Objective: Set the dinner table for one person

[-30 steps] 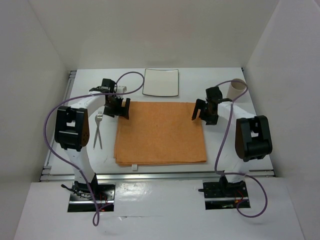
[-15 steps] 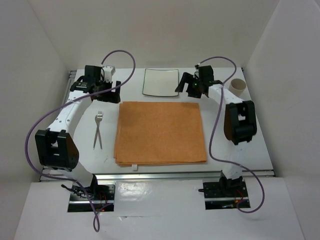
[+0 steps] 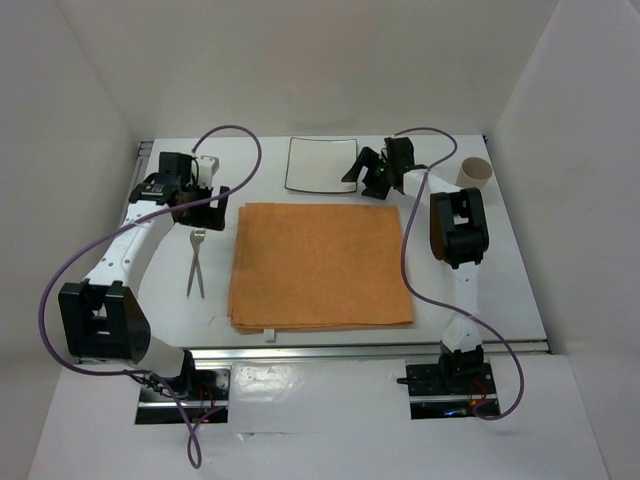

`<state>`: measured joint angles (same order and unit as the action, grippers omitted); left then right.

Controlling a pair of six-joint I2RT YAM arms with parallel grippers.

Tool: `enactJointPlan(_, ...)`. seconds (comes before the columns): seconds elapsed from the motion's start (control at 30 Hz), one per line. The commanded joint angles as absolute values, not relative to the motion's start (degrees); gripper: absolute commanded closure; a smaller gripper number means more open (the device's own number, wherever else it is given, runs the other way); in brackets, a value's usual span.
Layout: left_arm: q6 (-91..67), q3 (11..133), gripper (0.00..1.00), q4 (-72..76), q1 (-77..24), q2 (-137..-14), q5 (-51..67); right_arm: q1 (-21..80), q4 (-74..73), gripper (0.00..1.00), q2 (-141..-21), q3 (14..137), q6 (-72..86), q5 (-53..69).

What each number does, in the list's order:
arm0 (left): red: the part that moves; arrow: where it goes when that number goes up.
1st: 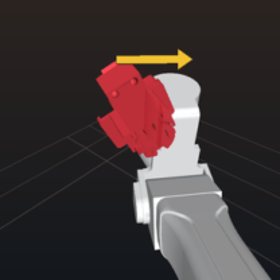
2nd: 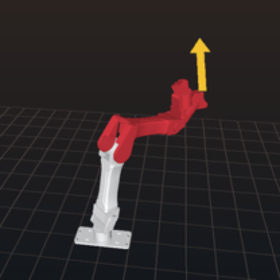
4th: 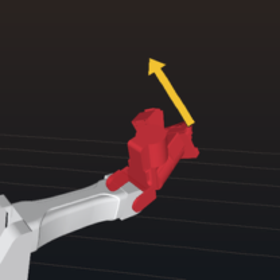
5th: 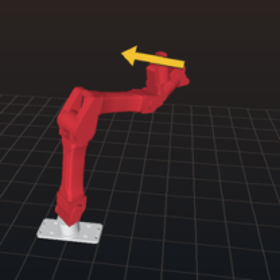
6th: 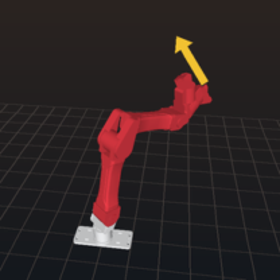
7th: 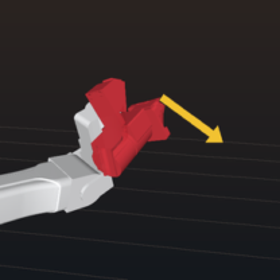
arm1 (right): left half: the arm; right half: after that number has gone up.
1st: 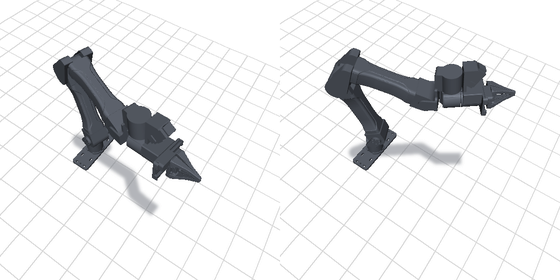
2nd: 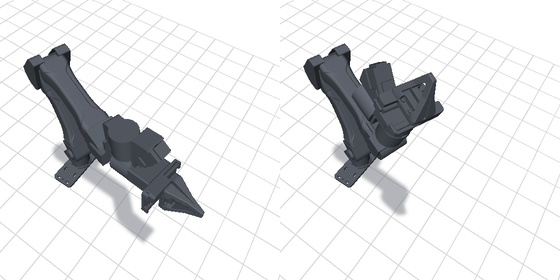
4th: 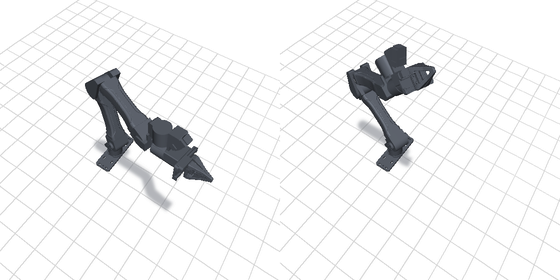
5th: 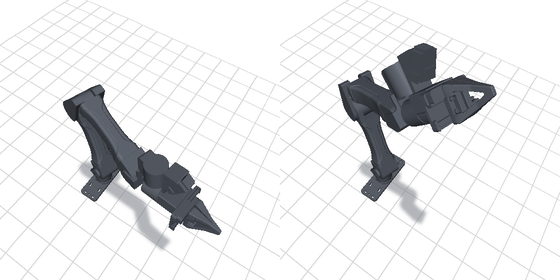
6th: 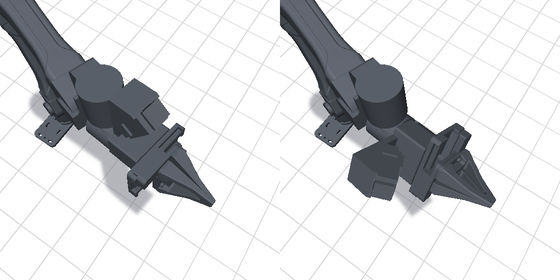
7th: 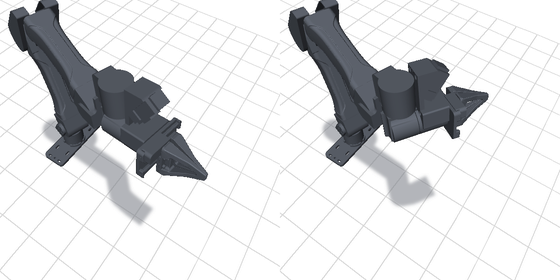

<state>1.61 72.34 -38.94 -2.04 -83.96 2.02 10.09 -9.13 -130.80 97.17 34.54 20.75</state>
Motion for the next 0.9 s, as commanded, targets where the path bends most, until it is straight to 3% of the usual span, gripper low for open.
enactJointPlan(0.0, 2.99, 72.6, 0.0, -38.14, -0.8, -84.02, 0.53, 9.76, -5.28, 0.09, -135.07, 99.05, 39.27, 22.84)
enactJointPlan(0.2, 2.99, 73.12, 0.0, -38.14, 0.26, -85.08, -0.61, 9.23, 0.43, 0.22, -137.89, 96.42, 45.42, 25.48)
enactJointPlan(0.27, 2.99, 73.13, 0.0, -38.67, 0.26, -85.69, -0.62, 9.23, 1.05, 0.34, -139.48, 96.42, 47.1, 26.19)
enactJointPlan(0.53, 2.99, 74.97, 0.0, -39.2, 0.79, -87.36, -1.14, 9.23, 4.92, 0.36, -142.47, 94.57, 54.66, 27.42)
enactJointPlan(0.63, 2.99, 75.5, 0.0, -39.2, 0.79, -87.89, -1.14, 9.23, 6.32, 0.5, -144.32, 94.57, 56.51, 28.04)
enactJointPlan(0.77, 2.99, 75.5, 0.0, -39.2, 1.32, -88.42, -1.14, 8.71, 6.86, 0.86, -145.81, 94.57, 57.65, 29.09)
enactJointPlan(0.8, 2.99, 76.02, 0.0, -39.2, 1.32, -88.42, -1.14, 8.7, 8.42, 1.0, -145.81, 94.57, 57.66, 29.79)
enactJointPlan(0.87, 2.99, 76.03, 0.0, -39.2, 1.32, -88.94, -1.14, 8.7, 10.1, 1.0, -145.81, 93.0, 57.66, 31.54)
